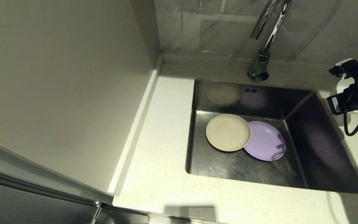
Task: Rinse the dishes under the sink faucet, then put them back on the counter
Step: Put a bowl back to the table from the sink
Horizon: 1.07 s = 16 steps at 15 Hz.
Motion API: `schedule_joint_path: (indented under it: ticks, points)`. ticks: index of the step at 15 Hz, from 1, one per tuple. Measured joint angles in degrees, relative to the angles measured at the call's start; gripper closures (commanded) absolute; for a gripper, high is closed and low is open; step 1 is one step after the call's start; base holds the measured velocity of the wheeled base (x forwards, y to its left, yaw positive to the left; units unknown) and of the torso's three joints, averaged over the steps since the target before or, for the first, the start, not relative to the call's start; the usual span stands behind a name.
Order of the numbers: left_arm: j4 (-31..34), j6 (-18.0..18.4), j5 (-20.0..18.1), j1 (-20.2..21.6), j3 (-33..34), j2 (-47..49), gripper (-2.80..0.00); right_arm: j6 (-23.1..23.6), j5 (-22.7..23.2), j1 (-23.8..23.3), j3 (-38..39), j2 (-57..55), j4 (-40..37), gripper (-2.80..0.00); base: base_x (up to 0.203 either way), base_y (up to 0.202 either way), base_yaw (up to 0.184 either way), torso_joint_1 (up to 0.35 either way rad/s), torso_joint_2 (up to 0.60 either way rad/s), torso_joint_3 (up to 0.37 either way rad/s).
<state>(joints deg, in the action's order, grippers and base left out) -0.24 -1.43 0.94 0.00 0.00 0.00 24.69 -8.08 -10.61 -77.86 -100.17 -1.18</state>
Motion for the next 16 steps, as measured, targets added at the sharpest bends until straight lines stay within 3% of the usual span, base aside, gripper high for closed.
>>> schedule_joint_path:
  ticks: [3, 9, 16]
  points:
    - [0.0, 0.0, 0.0, 0.0, 0.0, 0.0, 0.0, 0.4, -3.6, -0.1, -2.7, -4.1, 3.2, 0.0, 0.0, 0.0, 0.0, 0.0, 0.0, 0.0]
    - [0.0, 0.0, 0.0, 0.0, 0.0, 0.0, 0.0, 4.1, -9.9, -1.3, -19.6, -17.0, 8.3, 0.0, 0.0, 0.0, 0.0, 0.0, 0.0, 0.0]
    - [0.0, 0.0, 0.0, 0.0, 0.0, 0.0, 0.0, 7.7, -10.2, -4.6, -21.6, -19.8, 8.0, 0.0, 0.0, 0.0, 0.0, 0.0, 0.0, 0.0]
